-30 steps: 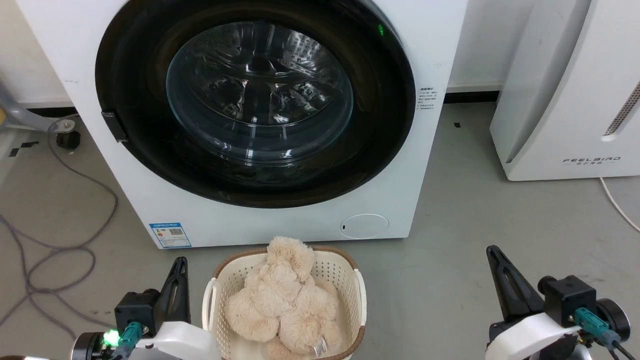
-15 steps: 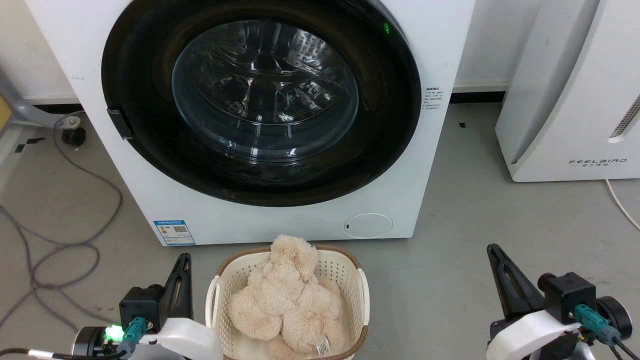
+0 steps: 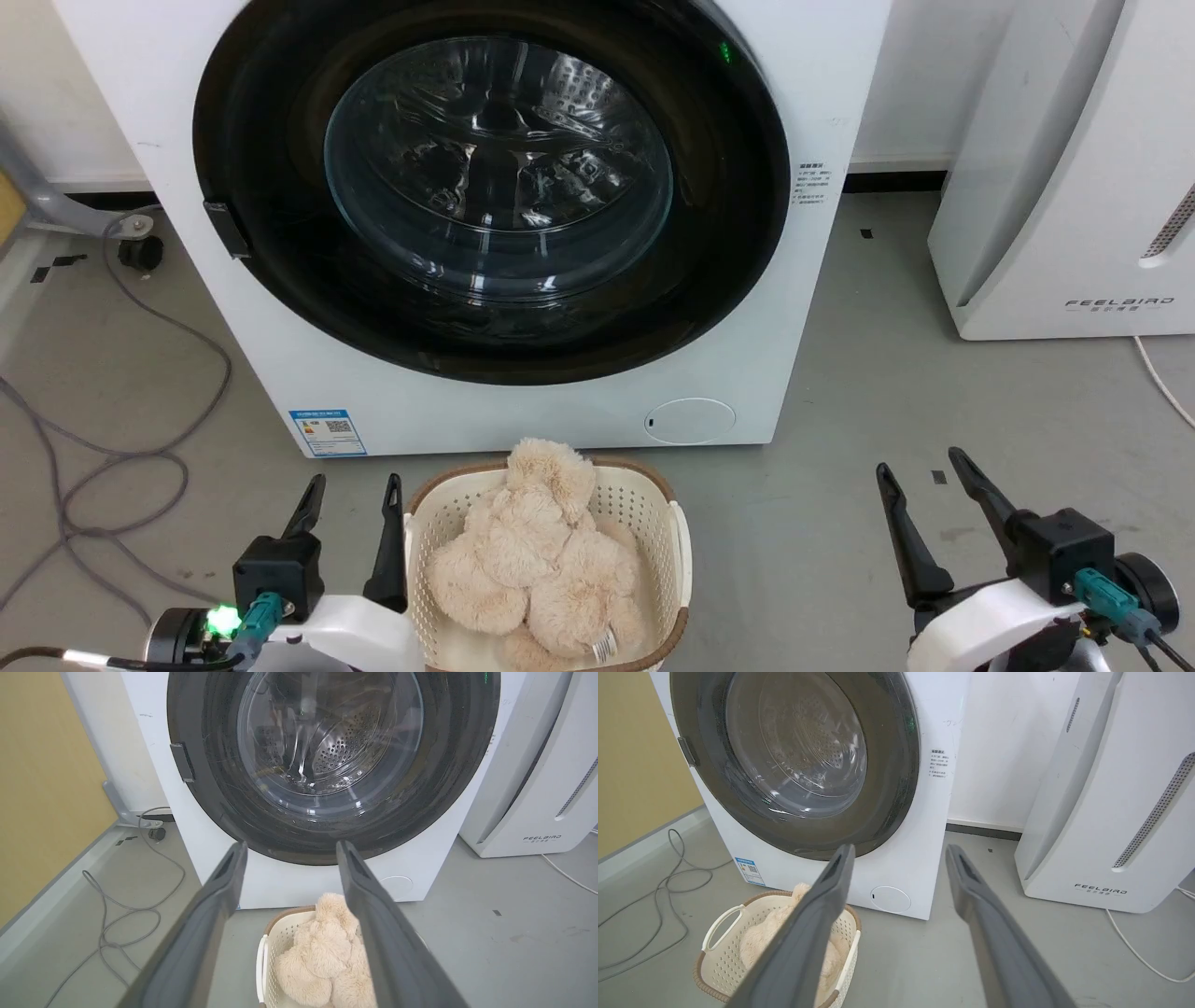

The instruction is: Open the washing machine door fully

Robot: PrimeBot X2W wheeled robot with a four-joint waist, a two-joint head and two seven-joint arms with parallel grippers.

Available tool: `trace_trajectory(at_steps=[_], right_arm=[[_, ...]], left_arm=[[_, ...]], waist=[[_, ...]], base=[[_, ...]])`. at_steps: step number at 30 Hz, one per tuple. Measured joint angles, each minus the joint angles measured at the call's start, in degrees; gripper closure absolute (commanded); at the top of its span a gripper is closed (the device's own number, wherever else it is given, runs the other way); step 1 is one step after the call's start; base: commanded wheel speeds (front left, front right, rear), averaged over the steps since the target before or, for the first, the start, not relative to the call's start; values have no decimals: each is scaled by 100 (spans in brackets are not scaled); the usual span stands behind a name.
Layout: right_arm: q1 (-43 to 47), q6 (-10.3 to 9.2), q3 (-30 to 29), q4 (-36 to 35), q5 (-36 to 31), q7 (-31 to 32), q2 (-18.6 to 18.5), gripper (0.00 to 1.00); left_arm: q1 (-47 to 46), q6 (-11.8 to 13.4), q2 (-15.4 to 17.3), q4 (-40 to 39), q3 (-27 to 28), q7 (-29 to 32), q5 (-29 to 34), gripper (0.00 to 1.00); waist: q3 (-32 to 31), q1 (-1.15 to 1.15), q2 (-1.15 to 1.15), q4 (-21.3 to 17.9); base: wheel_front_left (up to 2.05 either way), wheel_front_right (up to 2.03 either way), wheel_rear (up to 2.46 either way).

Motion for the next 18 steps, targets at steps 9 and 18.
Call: trace_trajectory(at_steps=[9,18], right_arm=[[13,0,3,15,74,-37,0,100],[102,0,40,-25,461,-180,0,100]], left_arm=[[-1,5,0,53,-71,-93,-30,0],[-2,8,-1,66,-152,-177,-58,0]], waist=[[-6,0,0,3],[-12,0,0,25]], base=[[0,0,0],[0,0,0]])
